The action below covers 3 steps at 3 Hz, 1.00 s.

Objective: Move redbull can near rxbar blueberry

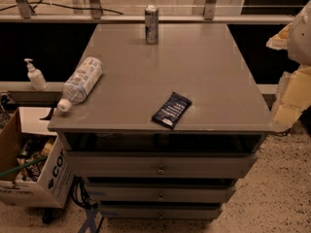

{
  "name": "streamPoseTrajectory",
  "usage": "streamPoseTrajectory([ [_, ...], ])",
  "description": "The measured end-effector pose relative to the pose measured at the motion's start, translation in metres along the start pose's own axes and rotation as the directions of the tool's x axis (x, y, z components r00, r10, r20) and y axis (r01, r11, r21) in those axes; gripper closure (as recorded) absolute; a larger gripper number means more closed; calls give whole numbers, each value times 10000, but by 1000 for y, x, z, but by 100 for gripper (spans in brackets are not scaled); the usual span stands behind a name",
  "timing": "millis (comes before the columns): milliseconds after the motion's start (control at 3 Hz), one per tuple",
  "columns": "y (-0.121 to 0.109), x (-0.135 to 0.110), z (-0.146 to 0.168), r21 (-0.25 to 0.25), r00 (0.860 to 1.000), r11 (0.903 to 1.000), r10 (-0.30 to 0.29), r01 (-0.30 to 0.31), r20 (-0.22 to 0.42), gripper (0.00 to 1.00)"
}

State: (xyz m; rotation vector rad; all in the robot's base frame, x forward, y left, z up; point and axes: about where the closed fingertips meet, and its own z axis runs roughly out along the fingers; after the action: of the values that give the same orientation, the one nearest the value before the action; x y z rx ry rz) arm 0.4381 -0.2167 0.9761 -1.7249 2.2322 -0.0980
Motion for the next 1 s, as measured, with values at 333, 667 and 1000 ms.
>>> streamPoseTrajectory([
  [333,0,0,0,2,10000,10000,0,0,1,0],
  [667,-2,-1,1,76,9999,10000,35,-36,163,0],
  [1000,-8,-7,21,222,9966,9994,257,-276,782,0],
])
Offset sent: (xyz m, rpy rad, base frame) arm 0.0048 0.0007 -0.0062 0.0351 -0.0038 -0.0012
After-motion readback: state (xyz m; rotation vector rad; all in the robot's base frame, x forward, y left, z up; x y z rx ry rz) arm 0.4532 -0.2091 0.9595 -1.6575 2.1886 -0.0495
